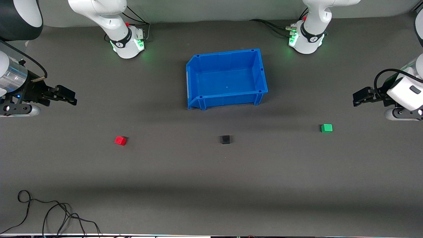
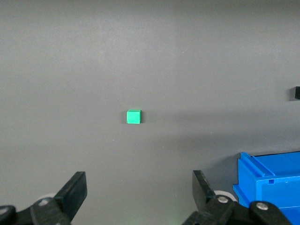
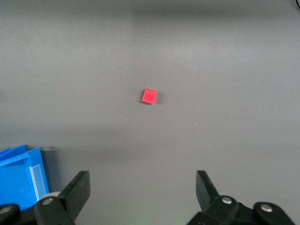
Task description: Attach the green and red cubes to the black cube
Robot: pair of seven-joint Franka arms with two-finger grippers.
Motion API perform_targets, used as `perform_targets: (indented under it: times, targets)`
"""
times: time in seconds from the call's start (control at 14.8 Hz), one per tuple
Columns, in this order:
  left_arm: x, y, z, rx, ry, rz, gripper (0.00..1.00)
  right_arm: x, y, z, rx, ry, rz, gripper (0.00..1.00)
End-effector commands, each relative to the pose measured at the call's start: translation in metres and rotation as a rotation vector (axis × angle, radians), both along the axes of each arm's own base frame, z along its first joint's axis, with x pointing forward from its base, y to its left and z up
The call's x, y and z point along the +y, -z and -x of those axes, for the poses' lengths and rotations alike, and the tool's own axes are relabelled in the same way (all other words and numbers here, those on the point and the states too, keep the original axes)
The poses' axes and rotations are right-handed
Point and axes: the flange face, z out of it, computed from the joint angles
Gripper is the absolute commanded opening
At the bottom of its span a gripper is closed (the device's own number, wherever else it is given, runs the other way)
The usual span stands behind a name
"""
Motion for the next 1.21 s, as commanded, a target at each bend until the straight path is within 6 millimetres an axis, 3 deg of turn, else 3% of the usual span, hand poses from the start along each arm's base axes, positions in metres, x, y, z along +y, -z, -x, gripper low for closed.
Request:
perform_targets:
  times: [0.0,0.34,0.67,0.94,1.15]
  targets:
    - [0.000,-0.010,0.006,0.002,0.016,-0.015,1.00,0.004,-0.009,0.003,-0.001,0.017,-0.012,1.00]
    - [0.001,-0.009,0.006,0.003,0.015,-0.012,1.00,0.007,-0.003,0.003,0.022,0.020,-0.012,1.00]
    - [0.011,-0.009,0.006,0.002,-0.038,-0.001,1.00,0.008,0.015,-0.030,0.029,0.005,-0.020,1.00]
    - [0.012,-0.012,0.006,0.002,-0.423,-0.028,1.00,0.005,0.006,-0.049,-0.001,0.024,-0.016,1.00]
    - [0.011,-0.003,0.003,0.023,-0.754,-0.032,1.00,-0.003,0.027,-0.058,0.035,0.041,-0.023,1.00]
